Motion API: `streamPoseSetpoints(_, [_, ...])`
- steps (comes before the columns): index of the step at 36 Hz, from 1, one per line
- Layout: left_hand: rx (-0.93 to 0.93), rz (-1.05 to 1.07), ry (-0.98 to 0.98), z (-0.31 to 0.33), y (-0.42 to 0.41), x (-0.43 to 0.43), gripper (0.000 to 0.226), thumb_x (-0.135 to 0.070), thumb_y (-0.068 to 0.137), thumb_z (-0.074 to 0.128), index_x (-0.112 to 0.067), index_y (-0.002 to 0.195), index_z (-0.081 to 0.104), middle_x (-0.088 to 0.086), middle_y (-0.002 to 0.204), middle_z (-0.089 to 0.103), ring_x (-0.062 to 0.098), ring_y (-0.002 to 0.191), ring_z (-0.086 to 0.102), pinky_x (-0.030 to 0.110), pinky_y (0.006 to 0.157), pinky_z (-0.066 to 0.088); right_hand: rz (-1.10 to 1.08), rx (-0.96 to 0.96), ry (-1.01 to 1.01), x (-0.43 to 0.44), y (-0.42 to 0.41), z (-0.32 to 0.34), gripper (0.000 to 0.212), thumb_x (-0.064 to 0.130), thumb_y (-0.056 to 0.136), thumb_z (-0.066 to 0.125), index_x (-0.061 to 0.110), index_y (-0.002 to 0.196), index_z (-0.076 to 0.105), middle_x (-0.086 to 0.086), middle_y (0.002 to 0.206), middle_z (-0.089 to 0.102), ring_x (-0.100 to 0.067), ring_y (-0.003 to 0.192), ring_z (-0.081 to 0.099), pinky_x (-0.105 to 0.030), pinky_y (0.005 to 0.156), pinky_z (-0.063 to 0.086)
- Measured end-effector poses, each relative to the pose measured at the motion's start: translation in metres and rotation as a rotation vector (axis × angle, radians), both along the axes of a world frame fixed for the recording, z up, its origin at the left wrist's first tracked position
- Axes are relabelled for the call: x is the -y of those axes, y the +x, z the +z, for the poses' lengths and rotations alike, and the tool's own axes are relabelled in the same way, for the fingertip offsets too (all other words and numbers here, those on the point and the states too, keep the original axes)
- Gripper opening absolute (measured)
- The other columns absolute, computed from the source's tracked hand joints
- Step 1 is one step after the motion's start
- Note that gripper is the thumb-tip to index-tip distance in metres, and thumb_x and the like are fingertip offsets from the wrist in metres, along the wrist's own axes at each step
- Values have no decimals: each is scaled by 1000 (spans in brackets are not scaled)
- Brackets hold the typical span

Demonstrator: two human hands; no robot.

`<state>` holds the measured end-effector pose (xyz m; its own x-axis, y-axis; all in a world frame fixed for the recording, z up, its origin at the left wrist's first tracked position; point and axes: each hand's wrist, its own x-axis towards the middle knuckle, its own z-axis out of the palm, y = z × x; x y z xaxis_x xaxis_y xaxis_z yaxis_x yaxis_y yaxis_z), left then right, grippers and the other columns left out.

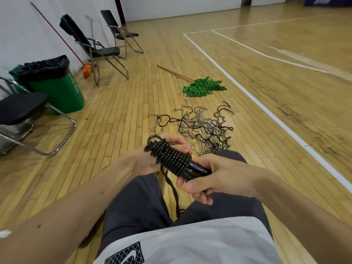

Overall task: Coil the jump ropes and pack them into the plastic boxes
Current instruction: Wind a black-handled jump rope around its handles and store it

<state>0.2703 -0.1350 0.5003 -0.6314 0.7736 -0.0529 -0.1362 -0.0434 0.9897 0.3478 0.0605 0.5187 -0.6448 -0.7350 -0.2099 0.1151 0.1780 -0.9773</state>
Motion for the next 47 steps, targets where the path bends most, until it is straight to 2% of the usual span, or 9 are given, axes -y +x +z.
streamPoseSetpoints(9, [51,74,16,7,6,5,27,-45,65,89,-23,76,78,-5,73,70,6,62,64,20,58,53,-81,-249,141,1,-6,-1,16,10,99,62,8,83,63,-1,74,68,-26,73,69,-29,67,57])
streamPoseSetpoints(13, [200,78,100,4,12,6,17,-35,87,64,-24,83,76,-2,84,70,16,80,61,25,69,56,-113,-339,114,3,-7,7,12,13,101,58,4,95,63,0,73,68,-17,67,67,-28,60,54])
streamPoseSetpoints(16, [164,142,-39,3,21,-4,32,-45,92,57,-18,80,71,8,75,57,20,65,50,22,54,47,-169,-377,108,0,-11,9,17,16,102,58,3,96,66,-1,72,69,-18,65,67,-29,57,52])
streamPoseSetpoints(18, [105,171,-117,-2,24,-8,32,-35,103,46,-15,95,69,13,70,46,26,62,43,23,51,42,-230,-382,104,-3,-15,8,15,17,102,59,10,92,66,-1,72,70,-18,63,67,-30,55,51])
streamPoseSetpoints(22, [195,258,-190,-12,32,-13,34,-25,110,31,-16,101,63,1,56,37,14,49,35,27,52,37,-318,-363,145,-9,-23,-5,16,18,101,61,9,88,62,-3,70,68,-19,60,64,-31,52,50])
streamPoseSetpoints(26, [174,252,-255,-13,38,-15,34,-30,110,30,-8,102,56,2,55,42,15,49,37,29,54,36,-351,-345,178,-13,-32,-18,21,19,101,61,1,89,63,-3,68,65,-20,58,61,-31,53,51])
streamPoseSetpoints(32, [167,207,-312,-13,42,-14,42,-38,108,29,-7,110,58,7,66,62,18,60,57,27,60,50,-394,-342,228,-12,-40,-30,25,17,102,60,11,78,62,2,64,62,-17,58,61,-30,54,51])
streamPoseSetpoints(39, [-45,172,-601,-17,47,-7,38,-37,109,30,-12,111,59,-2,65,58,9,50,48,23,56,43,-563,-312,355,-20,-51,-44,22,24,99,64,10,83,60,2,61,63,-11,52,61,-24,52,50])
streamPoseSetpoints(47, [-818,113,-1009,12,44,-10,25,-41,104,46,-20,91,54,-4,74,58,16,64,54,35,61,45,-526,-278,450,-23,-50,-41,18,24,100,62,12,88,59,2,63,62,-10,50,58,-23,51,48])
